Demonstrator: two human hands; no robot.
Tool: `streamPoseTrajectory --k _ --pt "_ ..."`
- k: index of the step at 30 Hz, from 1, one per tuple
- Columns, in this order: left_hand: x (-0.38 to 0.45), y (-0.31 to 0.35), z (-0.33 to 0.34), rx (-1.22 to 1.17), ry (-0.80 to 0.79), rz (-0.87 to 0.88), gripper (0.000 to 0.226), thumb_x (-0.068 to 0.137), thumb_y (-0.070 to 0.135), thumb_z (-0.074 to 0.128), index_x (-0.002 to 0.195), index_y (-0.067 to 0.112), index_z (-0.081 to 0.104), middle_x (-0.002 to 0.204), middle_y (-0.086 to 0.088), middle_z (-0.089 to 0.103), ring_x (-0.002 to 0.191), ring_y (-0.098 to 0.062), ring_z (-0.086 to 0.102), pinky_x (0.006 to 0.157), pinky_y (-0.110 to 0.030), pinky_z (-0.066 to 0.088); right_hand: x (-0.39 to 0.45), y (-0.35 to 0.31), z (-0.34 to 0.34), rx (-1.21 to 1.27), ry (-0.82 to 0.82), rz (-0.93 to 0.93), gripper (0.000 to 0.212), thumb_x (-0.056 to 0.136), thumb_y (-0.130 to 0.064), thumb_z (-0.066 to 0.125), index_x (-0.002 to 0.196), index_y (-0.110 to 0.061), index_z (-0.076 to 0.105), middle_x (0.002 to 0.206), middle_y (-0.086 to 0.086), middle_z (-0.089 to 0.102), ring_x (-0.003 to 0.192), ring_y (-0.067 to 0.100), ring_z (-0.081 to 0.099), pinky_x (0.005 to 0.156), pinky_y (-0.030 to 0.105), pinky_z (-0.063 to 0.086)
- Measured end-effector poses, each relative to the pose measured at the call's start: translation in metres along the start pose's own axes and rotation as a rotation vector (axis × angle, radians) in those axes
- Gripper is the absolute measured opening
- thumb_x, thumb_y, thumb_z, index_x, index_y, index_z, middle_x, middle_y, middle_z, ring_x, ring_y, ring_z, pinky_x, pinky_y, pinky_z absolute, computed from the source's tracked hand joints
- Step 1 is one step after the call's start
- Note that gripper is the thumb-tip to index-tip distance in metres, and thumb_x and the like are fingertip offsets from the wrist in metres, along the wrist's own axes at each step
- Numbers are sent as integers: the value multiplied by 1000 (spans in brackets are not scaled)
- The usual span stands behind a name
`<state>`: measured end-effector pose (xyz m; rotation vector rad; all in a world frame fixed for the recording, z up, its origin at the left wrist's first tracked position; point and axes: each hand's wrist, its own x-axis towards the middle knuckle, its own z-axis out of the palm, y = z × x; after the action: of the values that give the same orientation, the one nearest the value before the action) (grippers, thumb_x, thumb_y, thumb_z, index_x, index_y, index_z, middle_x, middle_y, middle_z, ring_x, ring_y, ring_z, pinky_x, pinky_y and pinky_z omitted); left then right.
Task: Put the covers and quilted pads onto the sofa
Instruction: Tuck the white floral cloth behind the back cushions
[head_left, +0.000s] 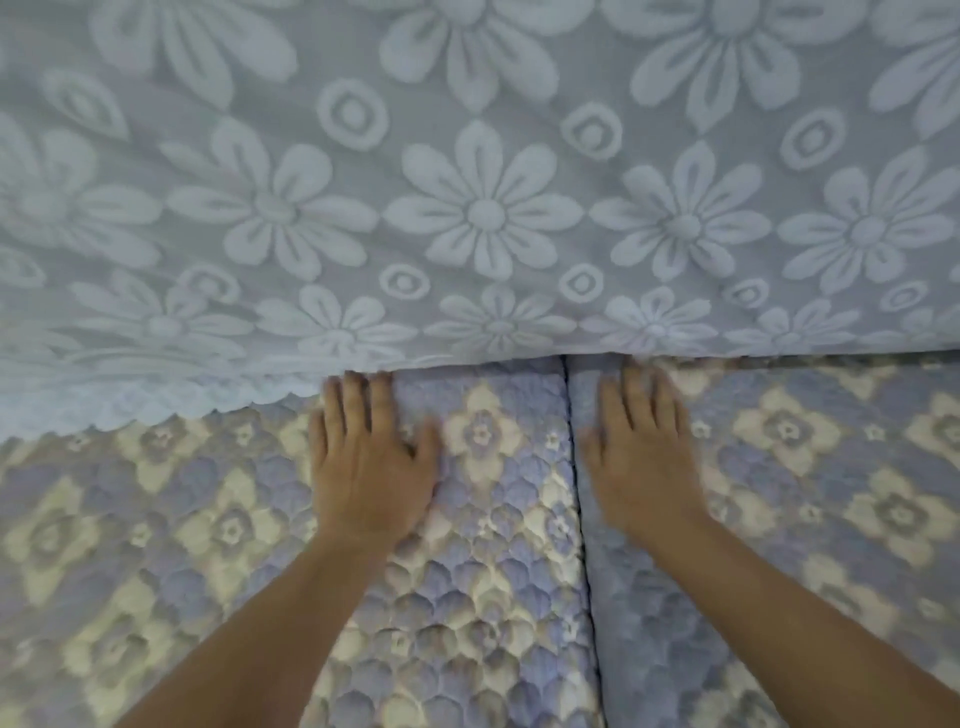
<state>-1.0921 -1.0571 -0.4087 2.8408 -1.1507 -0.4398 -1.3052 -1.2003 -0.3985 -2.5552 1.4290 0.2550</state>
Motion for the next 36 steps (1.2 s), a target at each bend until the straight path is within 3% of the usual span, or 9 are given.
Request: streamPoseTrajectory --k 4,9,13,17,21,25,29,32,36 --pt "71 -55 -16 136 -81 -19 79 92 69 17 155 24 33 160 -7 35 148 -31 27 121 -53 16 5 -98 14 155 13 -409 60 103 -44 24 155 -15 32 161 8 31 149 31 23 123 47 20" --pt "120 -70 -14 113 -141 114 82 85 84 12 158 47 4 167 11 10 154 -28 12 124 -52 10 46 -179 37 34 20 -178 57 102 -44 29 152 -19 36 160 7 28 146 34 19 122 51 6" --pt "86 -84 -35 135 -191 278 69 99 60 12 145 26 50 142 -9 56 132 -36 49 108 -49 39 18 -186 25 10 -13 -197 69 98 -46 14 158 -13 24 164 12 21 151 33 16 125 47 5" --pt "49 -141 -27 83 -30 198 76 96 62 20 155 15 32 159 -8 36 148 -30 26 122 -52 14 27 -207 14 -16 -47 -199 57 104 -40 27 153 -10 34 158 13 35 145 33 30 123 47 18" --pt "69 -188 -26 55 19 -31 79 94 66 21 156 17 25 163 -5 28 151 -32 16 120 -58 12 62 -241 25 -49 -13 -80 52 102 -45 28 140 -20 52 142 13 54 131 35 46 110 49 29" --pt "121 -185 -33 41 -66 90 82 86 73 9 160 37 12 167 5 17 153 -27 13 122 -55 8 59 -252 41 -87 17 37 61 97 -47 24 144 -16 48 146 15 51 135 36 41 115 51 24" --pt "105 -222 -52 65 -153 295 74 89 64 15 146 29 45 154 -2 44 143 -30 34 117 -51 23 7 -296 32 -67 -31 27 70 99 -49 23 155 -8 26 161 19 25 147 39 21 119 54 19" --pt "51 -300 -56 23 -114 263 74 97 61 17 161 26 6 169 -5 0 155 -28 -3 123 -53 3 -23 -354 37 -27 -170 -175 64 105 -46 19 160 -16 4 168 5 -6 154 30 -4 123 46 7" --pt "37 -477 -70 -39 -9 -259 82 88 81 15 155 45 -15 166 1 -23 152 -35 -18 119 -65 0 -4 -457 41 -36 -128 -494 59 107 -41 27 160 -20 11 168 3 5 154 29 6 124 43 12"
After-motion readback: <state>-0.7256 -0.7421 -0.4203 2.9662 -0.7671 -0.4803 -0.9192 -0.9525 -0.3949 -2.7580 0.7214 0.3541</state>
